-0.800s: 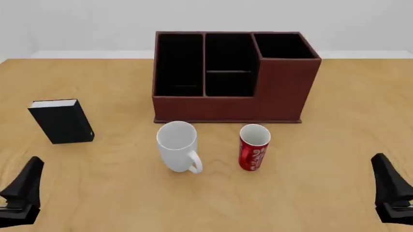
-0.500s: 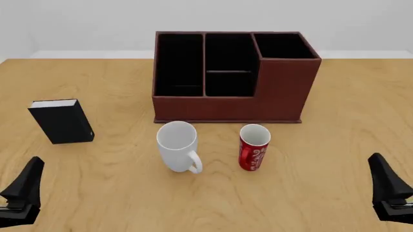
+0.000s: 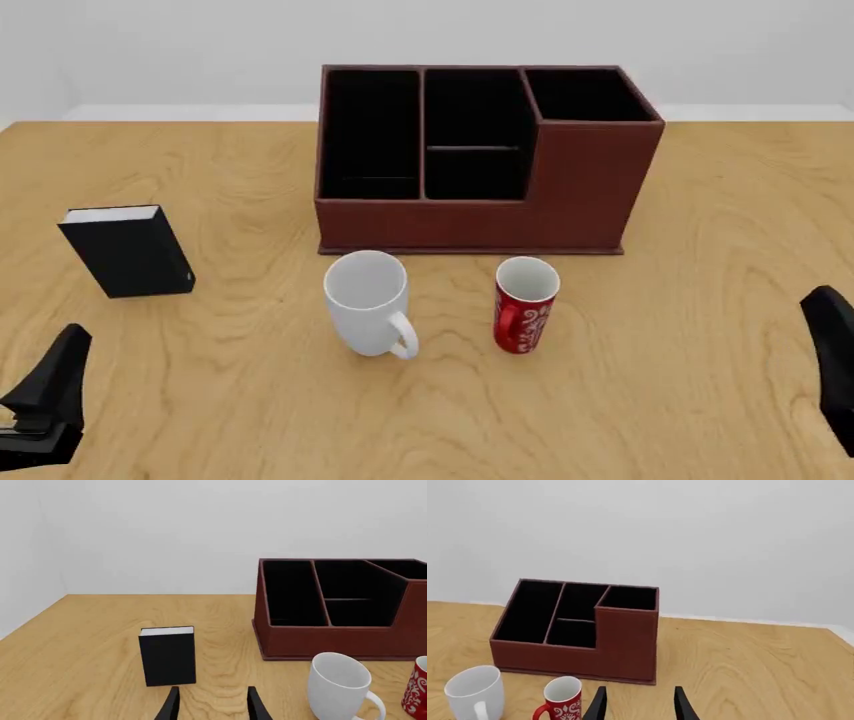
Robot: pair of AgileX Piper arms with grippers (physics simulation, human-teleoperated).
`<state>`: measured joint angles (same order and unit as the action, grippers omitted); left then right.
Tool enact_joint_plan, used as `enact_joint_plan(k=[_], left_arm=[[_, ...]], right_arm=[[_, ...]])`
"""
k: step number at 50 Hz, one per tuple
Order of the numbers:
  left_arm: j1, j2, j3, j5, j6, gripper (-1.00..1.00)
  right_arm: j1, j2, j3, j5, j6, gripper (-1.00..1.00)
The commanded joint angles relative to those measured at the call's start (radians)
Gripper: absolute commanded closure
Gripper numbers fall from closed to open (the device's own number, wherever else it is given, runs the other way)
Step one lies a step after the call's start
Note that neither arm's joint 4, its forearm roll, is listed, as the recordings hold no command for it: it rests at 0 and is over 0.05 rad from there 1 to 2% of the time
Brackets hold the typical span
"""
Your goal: Pick up the white mug and place it to the right of the caddy.
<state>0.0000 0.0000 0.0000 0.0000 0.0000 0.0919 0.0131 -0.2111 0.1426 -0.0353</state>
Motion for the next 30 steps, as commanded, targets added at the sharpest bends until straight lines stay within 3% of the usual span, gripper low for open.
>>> enact_joint_plan(k=[1,11,18,26,30], left_arm=[[0.000,0.000,0.000,0.000,0.000,-1.00],[0.000,0.000,0.000,0.000,0.000,-1.00],[0.000,0.000,0.000,0.000,0.000,-1.00],[0.000,0.000,0.000,0.000,0.000,-1.00],[0.000,0.000,0.000,0.000,0.000,-1.00]], right_arm=[[0.054,0.009,-0.174,0.149,-0.065,-1.00],[0.120,0.100,-0.345,0.248,-0.143,-1.00],[0.154,0.164,-0.411,0.284,-0.177,-1.00],[0.176,0.266,-0.464,0.320,-0.255,-1.00],[0.186,0.286,-0.514,0.349,-0.263,-1.00]])
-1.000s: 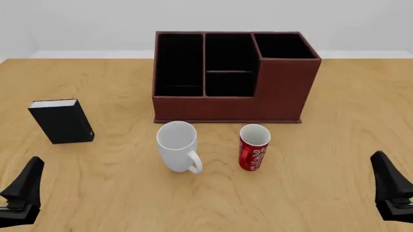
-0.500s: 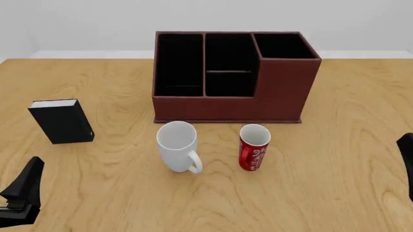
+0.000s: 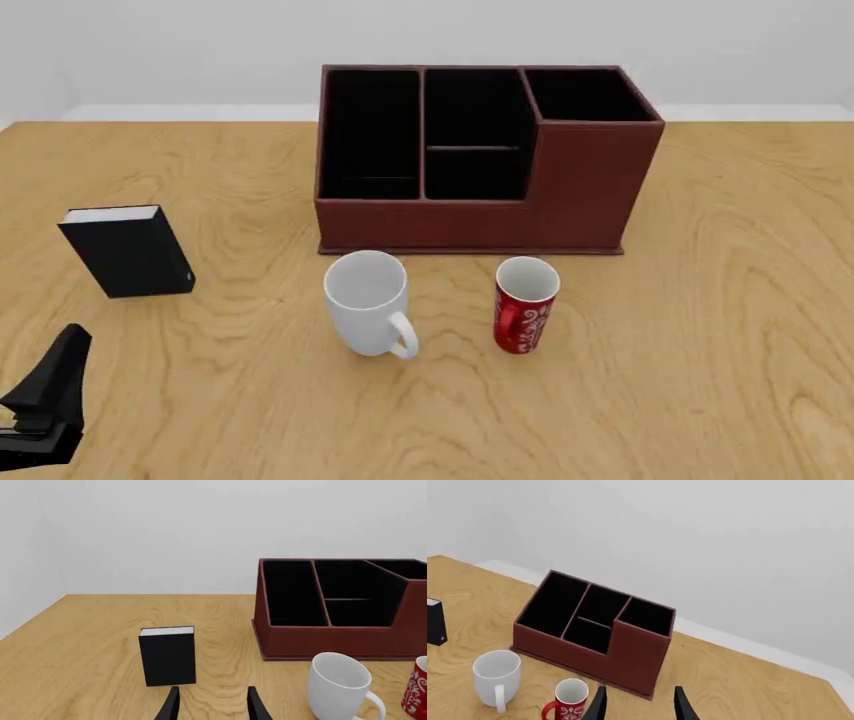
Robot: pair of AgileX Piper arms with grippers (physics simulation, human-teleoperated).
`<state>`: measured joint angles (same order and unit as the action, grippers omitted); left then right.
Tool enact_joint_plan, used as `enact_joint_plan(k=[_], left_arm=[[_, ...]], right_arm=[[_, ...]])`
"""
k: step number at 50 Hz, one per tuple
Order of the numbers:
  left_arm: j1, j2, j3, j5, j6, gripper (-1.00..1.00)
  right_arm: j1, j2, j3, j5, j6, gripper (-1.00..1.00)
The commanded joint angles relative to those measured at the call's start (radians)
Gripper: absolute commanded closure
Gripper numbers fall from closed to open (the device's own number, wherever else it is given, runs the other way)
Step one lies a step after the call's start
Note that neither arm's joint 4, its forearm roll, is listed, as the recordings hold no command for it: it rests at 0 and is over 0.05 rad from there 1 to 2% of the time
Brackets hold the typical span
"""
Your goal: Pick up the white mug and place it to the right of the caddy.
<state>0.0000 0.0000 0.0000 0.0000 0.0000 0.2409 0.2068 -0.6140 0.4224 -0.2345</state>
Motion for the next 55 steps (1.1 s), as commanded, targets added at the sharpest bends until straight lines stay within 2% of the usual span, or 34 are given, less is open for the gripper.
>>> enact_joint_plan(k=[1,10,24,26,35,40,43,55], left_arm=[[0.000,0.000,0.000,0.000,0.000,-1.00],[0.000,0.000,0.000,0.000,0.000,-1.00],[0.000,0.000,0.000,0.000,0.000,-1.00],[0.000,0.000,0.000,0.000,0.000,-1.00],[0.000,0.000,0.000,0.000,0.000,-1.00],[0.000,0.000,0.000,0.000,0.000,-1.00],[0.000,0.000,0.000,0.000,0.000,-1.00],[0.000,0.000,0.000,0.000,0.000,-1.00]], right_arm=[[0.047,0.096,-0.116,0.070,-0.065,-1.00],[0.095,0.151,-0.187,0.103,-0.110,-1.00],[0.160,0.244,-0.227,0.111,-0.123,-1.00],[0.186,0.278,-0.235,0.112,-0.115,-1.00],[0.204,0.341,-0.269,0.125,-0.090,-1.00],[0.233,0.389,-0.281,0.132,-0.053,-1.00],[0.245,0.406,-0.272,0.124,-0.064,-1.00],[0.340,0.518,-0.298,0.102,-0.049,-1.00]])
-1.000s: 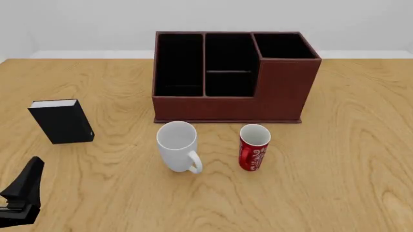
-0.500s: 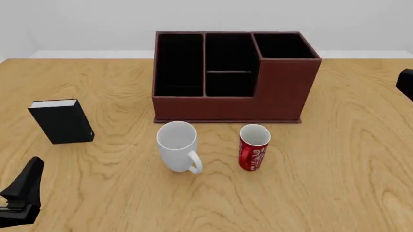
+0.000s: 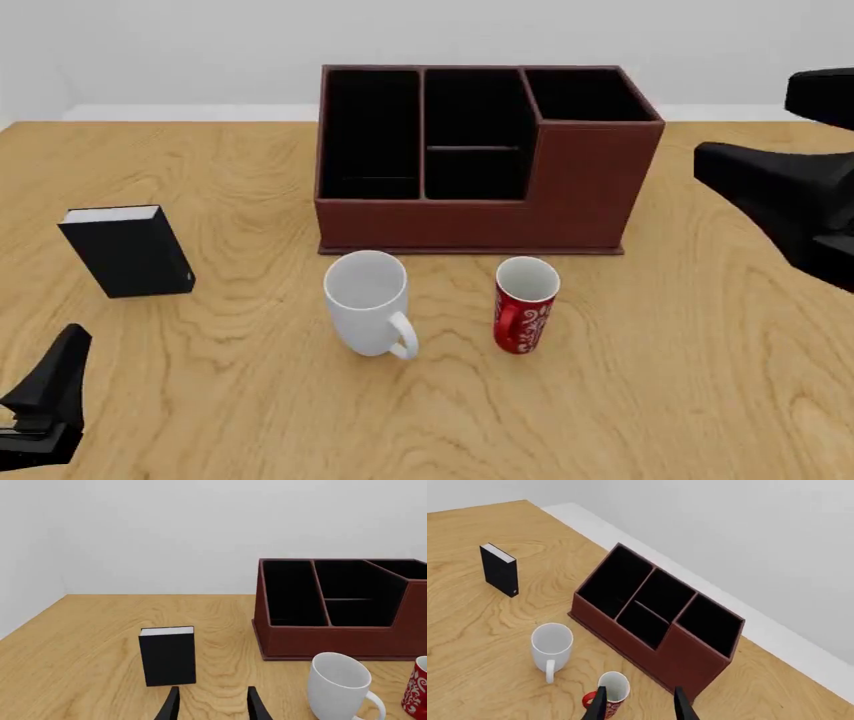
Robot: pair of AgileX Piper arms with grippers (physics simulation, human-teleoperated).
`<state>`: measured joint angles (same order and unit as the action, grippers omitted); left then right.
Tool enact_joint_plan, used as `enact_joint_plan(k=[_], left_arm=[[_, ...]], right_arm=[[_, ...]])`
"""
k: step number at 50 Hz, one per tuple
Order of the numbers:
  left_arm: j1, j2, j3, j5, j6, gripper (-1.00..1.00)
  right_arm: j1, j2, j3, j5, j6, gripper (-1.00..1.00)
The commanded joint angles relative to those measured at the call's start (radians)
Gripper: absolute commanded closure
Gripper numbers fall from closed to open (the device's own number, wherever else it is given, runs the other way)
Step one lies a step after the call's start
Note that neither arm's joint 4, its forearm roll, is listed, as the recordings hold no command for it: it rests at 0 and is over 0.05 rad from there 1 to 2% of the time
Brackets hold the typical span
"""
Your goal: Pick up the white mug and place it to the right of the caddy.
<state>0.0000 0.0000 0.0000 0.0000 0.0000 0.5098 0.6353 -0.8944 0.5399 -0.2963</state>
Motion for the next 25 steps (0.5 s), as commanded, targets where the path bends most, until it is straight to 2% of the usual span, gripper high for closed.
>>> enact_joint_plan(k=[1,25], left_arm=[[0.000,0.000,0.000,0.000,0.000,-1.00],[0.000,0.000,0.000,0.000,0.000,-1.00]], right_arm=[[0.081,0.103,-0.021,-0.019,0.014,-1.00],[0.139,0.269,-0.041,-0.053,0.013,-1.00]])
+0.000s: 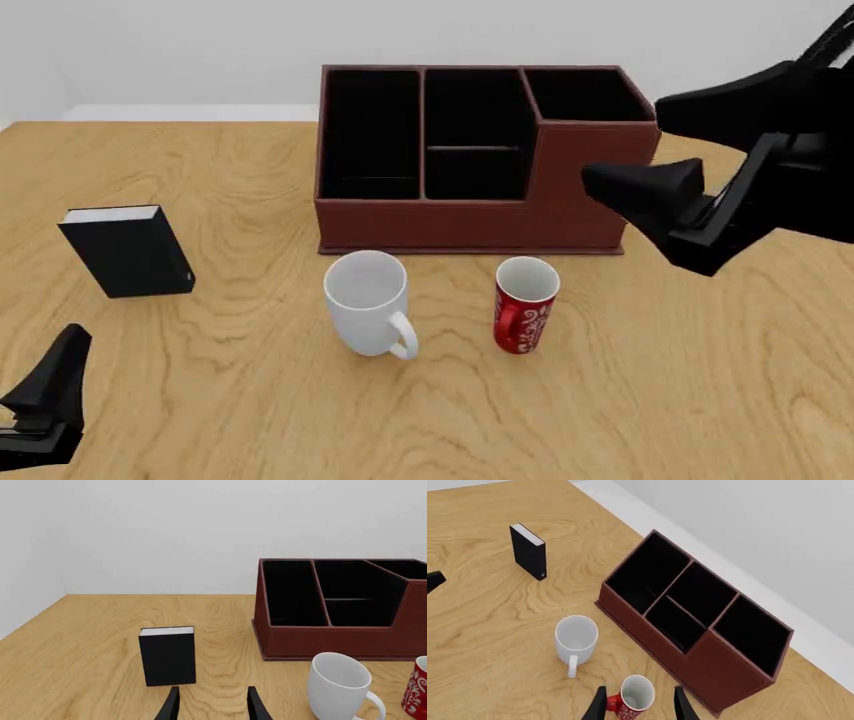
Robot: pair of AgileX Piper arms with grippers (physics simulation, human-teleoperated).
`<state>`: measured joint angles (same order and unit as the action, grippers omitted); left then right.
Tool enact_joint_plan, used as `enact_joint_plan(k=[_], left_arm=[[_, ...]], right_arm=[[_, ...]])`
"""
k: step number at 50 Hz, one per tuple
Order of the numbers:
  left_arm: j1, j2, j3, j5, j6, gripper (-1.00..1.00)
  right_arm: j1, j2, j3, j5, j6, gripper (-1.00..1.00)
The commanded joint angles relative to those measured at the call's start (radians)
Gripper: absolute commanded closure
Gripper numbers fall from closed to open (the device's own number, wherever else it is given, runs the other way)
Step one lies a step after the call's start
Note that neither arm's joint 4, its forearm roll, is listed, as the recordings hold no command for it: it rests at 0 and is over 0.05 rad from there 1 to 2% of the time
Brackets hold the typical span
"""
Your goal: Pick up the white mug and place it to the right of the caddy.
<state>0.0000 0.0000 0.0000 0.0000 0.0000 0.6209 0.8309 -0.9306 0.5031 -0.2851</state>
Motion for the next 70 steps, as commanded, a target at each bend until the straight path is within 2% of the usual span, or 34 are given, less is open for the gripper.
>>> enact_joint_plan(k=[1,26,34,43,60,66,70], left_arm=[[0.000,0.000,0.000,0.000,0.000,-1.00],[0.000,0.000,0.000,0.000,0.000,-1.00],[0.000,0.000,0.000,0.000,0.000,-1.00],[0.000,0.000,0.000,0.000,0.000,-1.00],[0.000,0.000,0.000,0.000,0.000,-1.00],[0.000,0.000,0.000,0.000,0.000,-1.00],[0.000,0.000,0.000,0.000,0.000,-1.00]], right_arm=[[0.031,0.080,-0.004,-0.019,0.002,-1.00],[0.129,0.275,-0.032,-0.093,0.104,-1.00],[0.135,0.321,-0.034,-0.117,0.122,-1.00],[0.139,0.359,-0.018,-0.144,0.108,-1.00],[0.155,0.443,-0.020,-0.168,0.129,-1.00],[0.193,0.493,-0.032,-0.180,0.182,-1.00],[0.197,0.510,-0.019,-0.201,0.189,-1.00]])
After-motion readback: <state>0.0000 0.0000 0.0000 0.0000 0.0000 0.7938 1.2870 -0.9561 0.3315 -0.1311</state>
